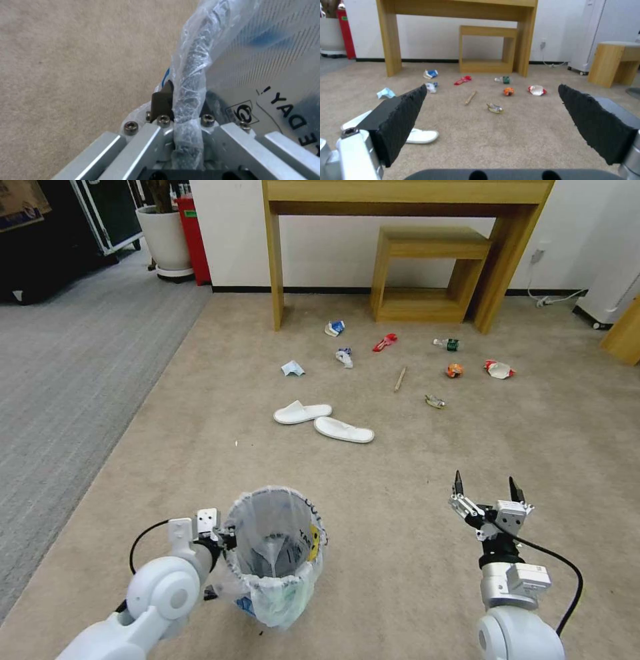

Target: Pick up the trash bin and place the garbage on the floor into it.

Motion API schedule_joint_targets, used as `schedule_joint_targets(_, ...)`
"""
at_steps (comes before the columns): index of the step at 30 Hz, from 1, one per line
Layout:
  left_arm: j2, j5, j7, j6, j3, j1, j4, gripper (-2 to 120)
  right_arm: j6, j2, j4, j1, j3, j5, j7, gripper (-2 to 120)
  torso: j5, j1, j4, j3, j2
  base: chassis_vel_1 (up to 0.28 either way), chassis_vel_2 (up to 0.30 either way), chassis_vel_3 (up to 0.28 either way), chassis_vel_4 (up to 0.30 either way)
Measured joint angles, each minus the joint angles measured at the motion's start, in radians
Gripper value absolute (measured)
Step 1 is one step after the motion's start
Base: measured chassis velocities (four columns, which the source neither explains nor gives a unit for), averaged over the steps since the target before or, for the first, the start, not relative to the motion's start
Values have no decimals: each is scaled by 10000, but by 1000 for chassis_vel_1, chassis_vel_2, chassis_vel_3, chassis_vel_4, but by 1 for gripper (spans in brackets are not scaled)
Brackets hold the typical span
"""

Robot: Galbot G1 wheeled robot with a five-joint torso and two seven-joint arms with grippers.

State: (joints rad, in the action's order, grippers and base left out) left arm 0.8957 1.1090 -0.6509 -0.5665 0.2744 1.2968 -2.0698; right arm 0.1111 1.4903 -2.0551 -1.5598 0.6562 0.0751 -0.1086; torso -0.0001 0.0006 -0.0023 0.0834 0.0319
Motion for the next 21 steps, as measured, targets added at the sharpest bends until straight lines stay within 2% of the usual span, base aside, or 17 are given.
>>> schedule_joint_targets(2,1,25,-19,1,50,22,-43,0,-1,0,-6,-4,-3,0,1,100,1,0,0,0,0,0,0,0,0)
schedule_joint_targets(7,25,341,-337,-35,792,604,-820,0,-29,-70,-236,-218,-64,8,9,100,0,0,0,-1,2,0,0,0,0)
schedule_joint_targets(9,-392,425,-383,-74,1391,1318,-1454,0,-16,-192,-371,-372,-79,76,-21,100,1,0,1,-2,3,0,0,0,0)
schedule_joint_targets(12,-658,415,-365,-97,1679,1722,-1774,0,24,-249,-422,-447,-108,99,-87,100,1,0,2,-2,3,0,0,0,0)
schedule_joint_targets(21,-1245,511,-285,-140,1914,1961,-1984,0,77,-242,-627,-564,-111,68,-153,100,0,0,0,-2,4,0,0,0,0)
